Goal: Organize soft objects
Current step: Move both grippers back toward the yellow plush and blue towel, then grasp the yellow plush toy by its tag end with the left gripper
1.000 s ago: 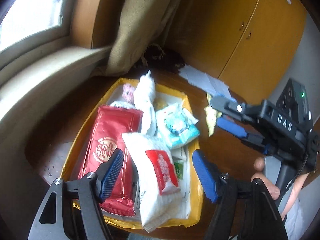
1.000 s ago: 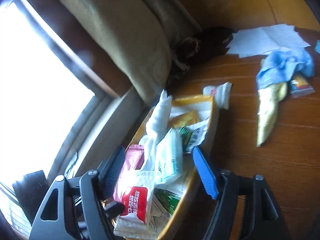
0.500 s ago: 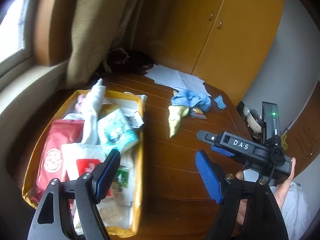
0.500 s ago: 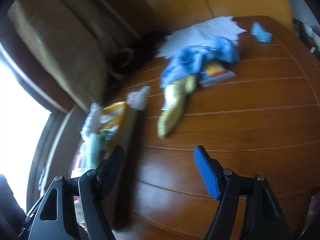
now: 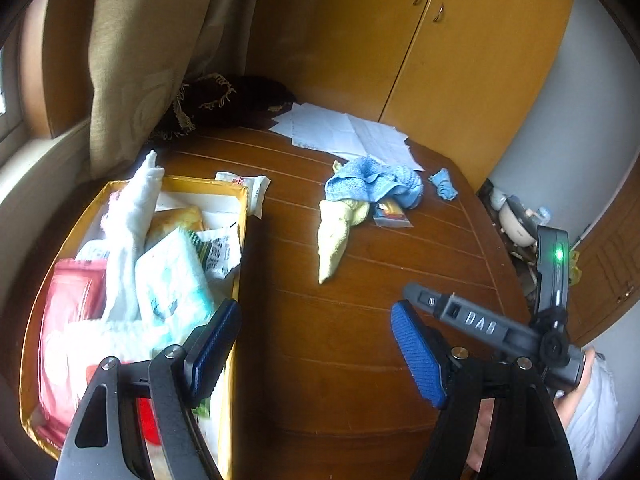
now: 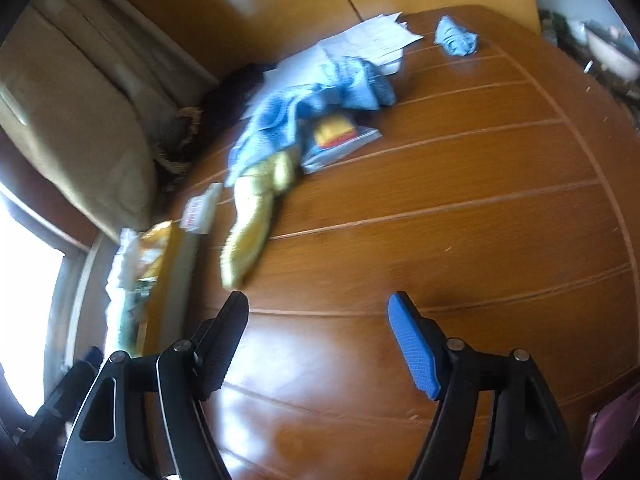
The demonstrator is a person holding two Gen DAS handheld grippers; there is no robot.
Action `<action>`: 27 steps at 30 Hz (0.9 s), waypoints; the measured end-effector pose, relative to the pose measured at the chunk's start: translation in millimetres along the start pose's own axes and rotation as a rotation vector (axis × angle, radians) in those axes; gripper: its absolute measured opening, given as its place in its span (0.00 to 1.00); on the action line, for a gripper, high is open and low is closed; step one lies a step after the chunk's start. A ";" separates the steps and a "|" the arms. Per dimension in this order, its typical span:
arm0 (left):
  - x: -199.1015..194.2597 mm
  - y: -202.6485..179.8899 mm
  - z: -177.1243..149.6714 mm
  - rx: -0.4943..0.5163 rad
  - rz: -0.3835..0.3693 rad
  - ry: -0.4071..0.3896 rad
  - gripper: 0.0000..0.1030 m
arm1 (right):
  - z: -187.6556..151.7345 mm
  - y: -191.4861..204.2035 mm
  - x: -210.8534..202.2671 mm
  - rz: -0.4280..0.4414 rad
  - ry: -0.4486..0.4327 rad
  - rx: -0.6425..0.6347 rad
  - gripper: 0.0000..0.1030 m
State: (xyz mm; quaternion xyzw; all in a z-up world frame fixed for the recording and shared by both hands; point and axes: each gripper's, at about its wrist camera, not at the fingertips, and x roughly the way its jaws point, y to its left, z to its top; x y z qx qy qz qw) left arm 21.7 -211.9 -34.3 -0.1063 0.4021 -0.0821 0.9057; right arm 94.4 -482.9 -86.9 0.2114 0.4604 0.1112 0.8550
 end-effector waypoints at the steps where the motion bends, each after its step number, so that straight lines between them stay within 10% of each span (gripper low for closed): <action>1: 4.5 -1.3 3.5 0.003 0.003 0.008 0.78 | 0.6 1.9 3.1 -0.045 0.002 -0.022 0.70; 10: 59.3 -11.1 40.7 0.041 0.016 0.083 0.78 | 3.3 13.2 20.6 -0.293 -0.036 -0.143 0.72; 18: 118.0 -8.5 63.9 -0.084 0.098 0.162 0.76 | 20.3 11.5 44.4 -0.404 -0.040 -0.215 0.94; 24: 168.9 -9.6 76.9 -0.131 0.104 0.251 0.58 | 33.7 0.5 50.2 -0.428 -0.081 -0.192 1.00; 27: 173.7 -15.9 73.5 -0.089 0.158 0.262 0.28 | 33.2 0.6 50.5 -0.427 -0.101 -0.192 1.00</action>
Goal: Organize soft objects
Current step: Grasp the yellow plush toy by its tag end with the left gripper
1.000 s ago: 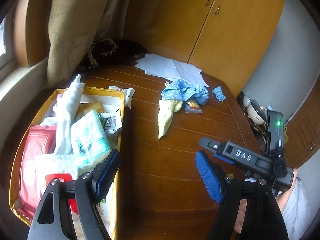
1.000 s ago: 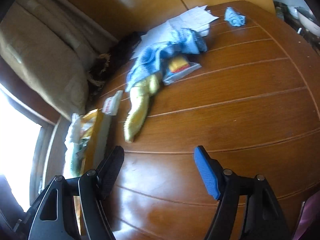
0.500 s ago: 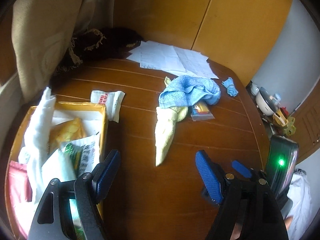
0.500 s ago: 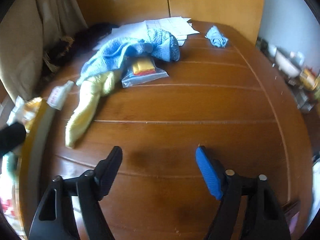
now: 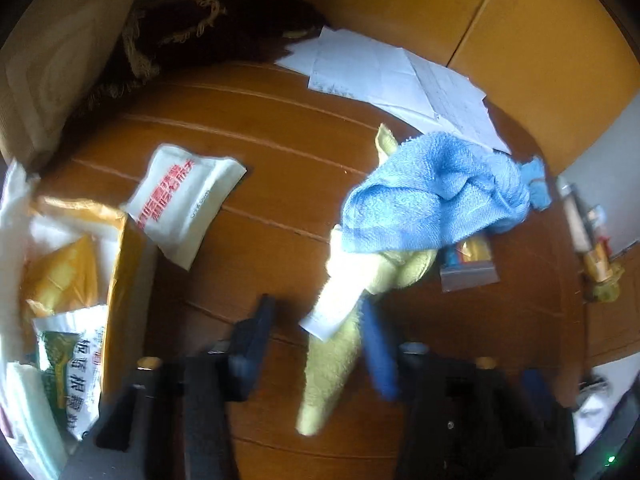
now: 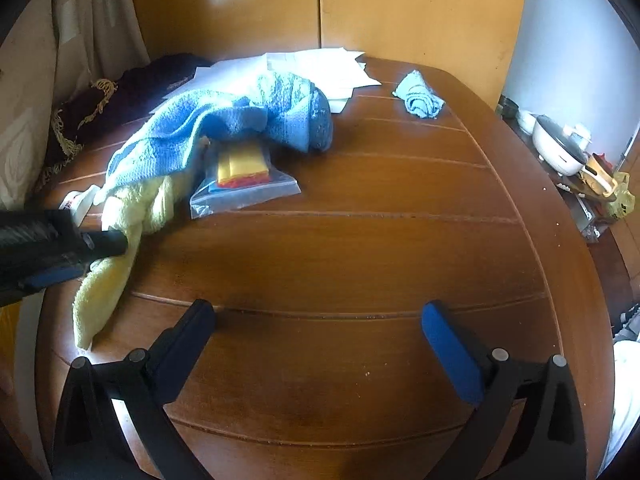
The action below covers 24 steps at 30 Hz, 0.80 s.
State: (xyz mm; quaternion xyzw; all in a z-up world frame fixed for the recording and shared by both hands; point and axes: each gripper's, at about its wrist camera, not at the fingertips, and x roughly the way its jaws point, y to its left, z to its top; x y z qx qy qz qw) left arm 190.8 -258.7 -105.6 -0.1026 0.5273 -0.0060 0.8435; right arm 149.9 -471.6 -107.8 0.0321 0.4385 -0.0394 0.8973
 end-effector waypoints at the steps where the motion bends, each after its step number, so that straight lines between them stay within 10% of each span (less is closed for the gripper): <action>1: -0.4 -0.1 -1.0 -0.004 -0.008 -0.003 0.25 | 0.0 0.0 -0.1 0.000 0.000 -0.001 1.00; 24: -2.1 -0.4 -8.3 0.031 -0.025 0.021 0.16 | 0.6 0.1 -0.6 -0.003 -0.002 -0.002 1.00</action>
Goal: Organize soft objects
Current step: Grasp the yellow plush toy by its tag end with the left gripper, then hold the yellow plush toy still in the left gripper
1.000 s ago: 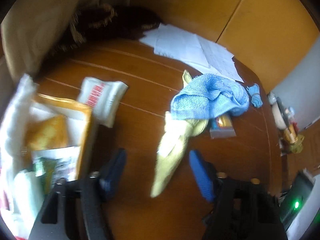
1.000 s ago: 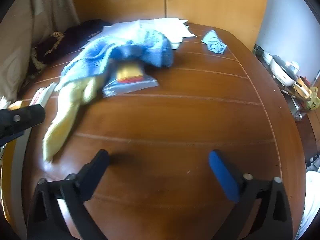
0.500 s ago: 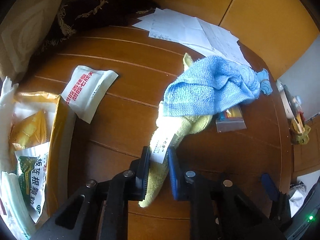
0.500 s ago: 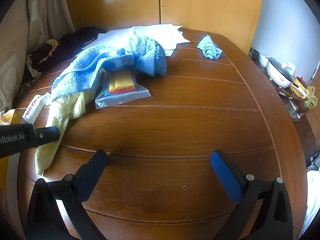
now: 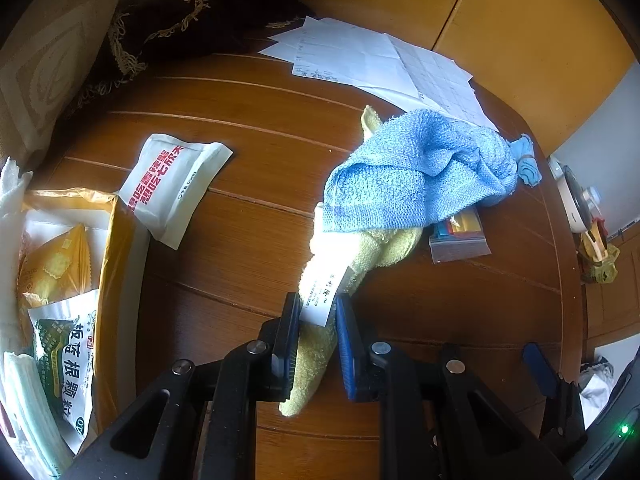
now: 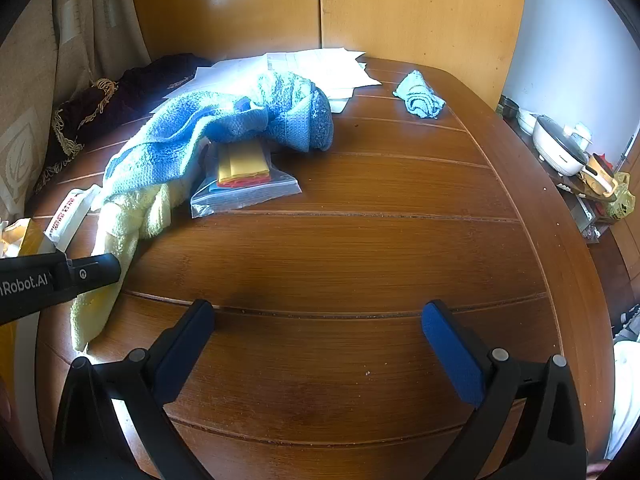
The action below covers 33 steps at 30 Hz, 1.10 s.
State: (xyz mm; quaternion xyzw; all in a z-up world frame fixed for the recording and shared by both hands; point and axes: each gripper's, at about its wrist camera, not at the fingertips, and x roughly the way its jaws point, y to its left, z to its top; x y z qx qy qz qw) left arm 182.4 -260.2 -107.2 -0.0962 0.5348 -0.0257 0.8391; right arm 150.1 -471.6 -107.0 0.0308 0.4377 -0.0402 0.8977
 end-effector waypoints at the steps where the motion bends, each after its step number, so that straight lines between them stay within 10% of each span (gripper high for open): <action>1: -0.1 0.0 0.1 -0.002 0.000 0.000 0.16 | 0.0 0.0 0.0 0.000 0.000 0.000 1.00; 33: 1.7 -2.3 1.2 -0.008 0.015 0.002 0.17 | 0.1 0.0 -0.2 0.000 0.000 0.000 1.00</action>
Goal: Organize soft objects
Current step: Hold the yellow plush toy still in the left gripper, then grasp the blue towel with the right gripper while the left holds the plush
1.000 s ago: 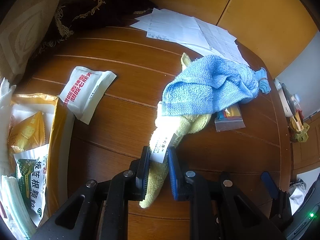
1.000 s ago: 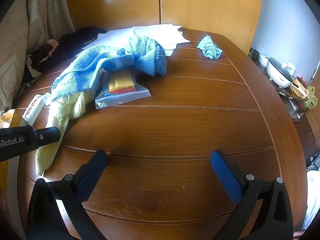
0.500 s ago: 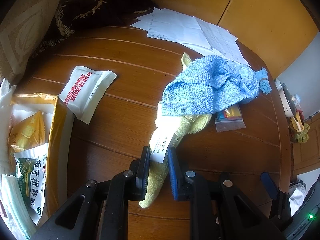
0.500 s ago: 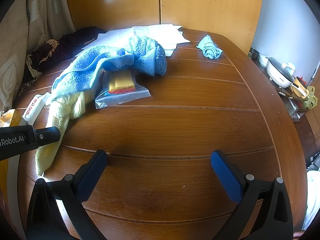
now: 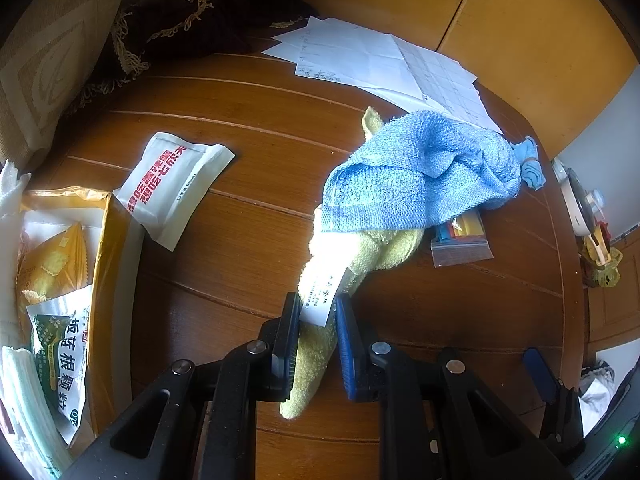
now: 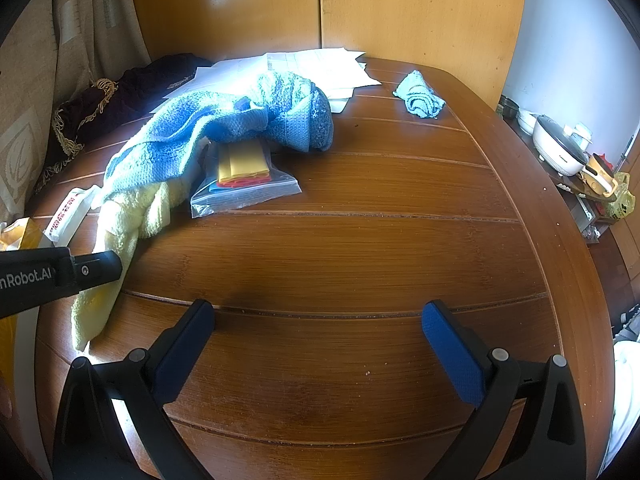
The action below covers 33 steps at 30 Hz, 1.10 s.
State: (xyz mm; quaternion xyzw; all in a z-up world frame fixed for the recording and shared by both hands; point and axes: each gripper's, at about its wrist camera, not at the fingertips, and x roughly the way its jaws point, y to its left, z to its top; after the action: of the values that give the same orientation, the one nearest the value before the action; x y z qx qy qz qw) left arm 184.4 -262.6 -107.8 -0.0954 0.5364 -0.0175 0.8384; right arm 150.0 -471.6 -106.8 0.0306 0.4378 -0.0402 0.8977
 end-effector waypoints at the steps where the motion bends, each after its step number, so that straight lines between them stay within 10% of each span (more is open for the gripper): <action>1: 0.1 -0.1 0.2 0.001 0.001 0.002 0.17 | 0.0 -0.1 0.1 0.000 0.000 0.000 1.00; 16: -0.4 3.1 0.4 -0.011 -0.017 0.021 0.12 | -3.1 3.2 -1.9 -0.036 0.001 0.051 1.00; 20: -2.9 7.0 -3.0 -0.018 -0.039 0.050 0.10 | 3.9 1.4 -0.1 0.038 0.137 -0.052 1.00; 33: -23.0 23.7 -43.3 -0.053 -0.097 0.092 0.10 | 13.0 -8.4 4.8 0.000 0.193 0.017 1.00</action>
State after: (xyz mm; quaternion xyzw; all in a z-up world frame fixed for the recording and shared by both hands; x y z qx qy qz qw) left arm 133.8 -242.4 -109.0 -0.1426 0.5694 -0.0481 0.8082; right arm 162.3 -481.3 -102.8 0.0419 0.5218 -0.0407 0.8511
